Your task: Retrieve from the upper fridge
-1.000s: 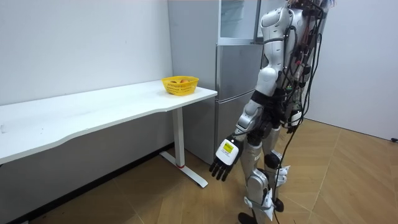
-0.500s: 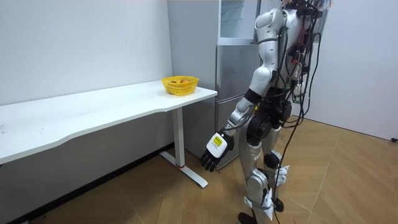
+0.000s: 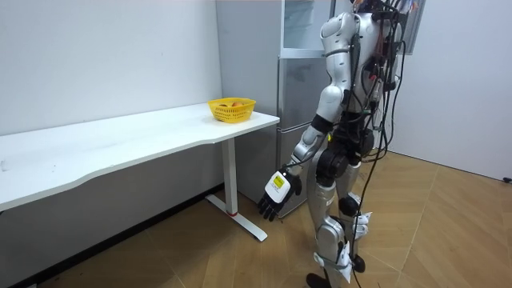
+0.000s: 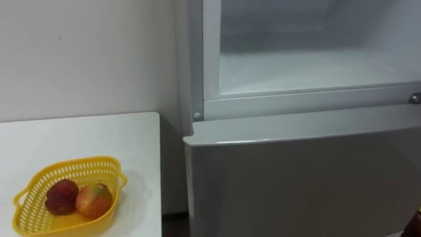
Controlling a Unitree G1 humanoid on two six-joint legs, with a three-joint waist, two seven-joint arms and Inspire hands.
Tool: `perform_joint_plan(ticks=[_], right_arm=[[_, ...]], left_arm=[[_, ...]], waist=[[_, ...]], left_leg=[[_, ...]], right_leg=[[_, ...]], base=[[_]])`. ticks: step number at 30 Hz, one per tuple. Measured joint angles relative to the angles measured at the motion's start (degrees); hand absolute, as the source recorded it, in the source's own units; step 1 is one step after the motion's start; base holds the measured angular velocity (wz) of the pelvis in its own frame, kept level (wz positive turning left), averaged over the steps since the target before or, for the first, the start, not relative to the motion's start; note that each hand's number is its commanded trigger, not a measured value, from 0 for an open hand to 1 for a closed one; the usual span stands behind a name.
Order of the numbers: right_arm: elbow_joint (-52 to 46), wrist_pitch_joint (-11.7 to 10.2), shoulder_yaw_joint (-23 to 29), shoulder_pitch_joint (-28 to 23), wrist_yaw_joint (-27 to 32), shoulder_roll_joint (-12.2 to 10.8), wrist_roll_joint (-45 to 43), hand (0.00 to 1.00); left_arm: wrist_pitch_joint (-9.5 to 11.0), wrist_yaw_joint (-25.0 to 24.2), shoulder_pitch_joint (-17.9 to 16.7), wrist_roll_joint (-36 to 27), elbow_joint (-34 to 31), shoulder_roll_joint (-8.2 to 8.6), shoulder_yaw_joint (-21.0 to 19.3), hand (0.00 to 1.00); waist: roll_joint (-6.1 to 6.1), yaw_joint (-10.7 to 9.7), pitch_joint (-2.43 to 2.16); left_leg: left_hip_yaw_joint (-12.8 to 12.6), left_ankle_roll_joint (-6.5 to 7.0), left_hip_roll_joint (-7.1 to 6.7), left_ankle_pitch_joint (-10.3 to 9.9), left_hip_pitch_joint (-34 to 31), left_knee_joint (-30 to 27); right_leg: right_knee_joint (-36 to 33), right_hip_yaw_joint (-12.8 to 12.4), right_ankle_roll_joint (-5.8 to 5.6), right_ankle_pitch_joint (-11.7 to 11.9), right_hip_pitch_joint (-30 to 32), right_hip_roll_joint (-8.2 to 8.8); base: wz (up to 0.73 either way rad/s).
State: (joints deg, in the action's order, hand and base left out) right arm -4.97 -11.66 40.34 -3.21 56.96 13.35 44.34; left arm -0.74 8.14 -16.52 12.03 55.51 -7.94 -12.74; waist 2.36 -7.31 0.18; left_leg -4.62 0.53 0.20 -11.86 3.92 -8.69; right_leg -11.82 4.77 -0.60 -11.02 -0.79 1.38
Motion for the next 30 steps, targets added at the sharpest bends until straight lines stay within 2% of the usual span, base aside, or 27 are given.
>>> perform_joint_plan(ticks=[6, 9, 13, 19, 22, 24, 30], right_arm=[[-5.2, -0.94, -1.35, -0.44, 2.21, 0.06, -5.54, 0.0], [-6.35, -0.95, -1.91, -0.44, 2.89, 0.06, -7.74, 0.0], [-7.4, -0.72, -2.91, -0.67, 4.87, 0.05, -12.43, 0.0], [-9.58, 1.36, -2.97, -0.8, 7.78, 0.05, -14.1, 0.0], [-9.63, 2.1, -3.11, -0.86, 8.82, 0.04, -15.77, 0.0], [-9.82, 3.71, -3.39, -0.86, 9.7, 0.04, -18.22, 0.0], [-9.93, 4.28, -6.05, -2.82, 10.67, 0.04, -24.77, 0.0]], left_arm=[[1.06, 0.36, -0.26, 0.0, 3.2, -0.12, 0.61, 0.0], [1.32, 0.45, -0.38, 0.01, 3.94, -0.25, 0.61, 0.0], [1.65, 0.41, -0.44, 0.23, 4.19, -0.22, 0.54, 0.0], [2.51, -0.12, -0.25, 1.52, 6.12, -0.16, -0.17, 0.0], [2.58, -0.18, 0.01, 1.61, 6.92, -0.17, -0.54, 0.0], [2.7, -0.34, 0.32, 1.7, 7.07, -0.11, -0.63, 0.0], [4.58, -1.16, 1.79, 2.21, 9.02, 0.44, -0.84, 0.0]], waist=[[-0.01, 0.07, -0.04], [-0.64, 0.17, -0.4], [-0.92, 0.27, -0.39], [-0.59, -0.2, -0.28], [-0.1, -0.12, 0.02], [0.34, 0.09, 0.28], [0.71, 1.38, 0.14]], left_leg=[[0.02, 0.0, 0.04, 0.0, -0.16, -0.03], [0.07, 0.01, 0.02, 0.0, -0.25, -0.05], [0.13, 0.0, -0.06, 0.1, -0.23, -0.14], [0.88, 0.0, -0.4, 0.11, -0.15, -0.14], [0.77, 0.0, -0.39, 0.11, -0.16, -0.13], [0.64, -0.04, -0.38, 0.14, -0.26, -0.12], [0.03, -0.04, -0.38, 0.14, -0.06, -0.15]], right_leg=[[-0.13, 0.21, 0.14, 0.11, 0.25, 0.03], [-0.43, 0.22, 0.12, 0.08, 0.37, 0.05], [-1.02, 0.35, 0.11, -0.23, 0.52, 0.18], [-2.18, 0.84, 0.08, -1.24, 0.82, 0.58], [-2.92, 0.67, 0.09, -1.41, 1.2, 0.58], [-3.05, 0.42, 0.12, -1.43, 1.55, 0.54], [-3.19, -0.16, 0.15, -1.41, 1.81, 0.49]], base=[[0.0], [0.0], [0.0], [0.04], [-0.02], [-0.07], [-0.06]])
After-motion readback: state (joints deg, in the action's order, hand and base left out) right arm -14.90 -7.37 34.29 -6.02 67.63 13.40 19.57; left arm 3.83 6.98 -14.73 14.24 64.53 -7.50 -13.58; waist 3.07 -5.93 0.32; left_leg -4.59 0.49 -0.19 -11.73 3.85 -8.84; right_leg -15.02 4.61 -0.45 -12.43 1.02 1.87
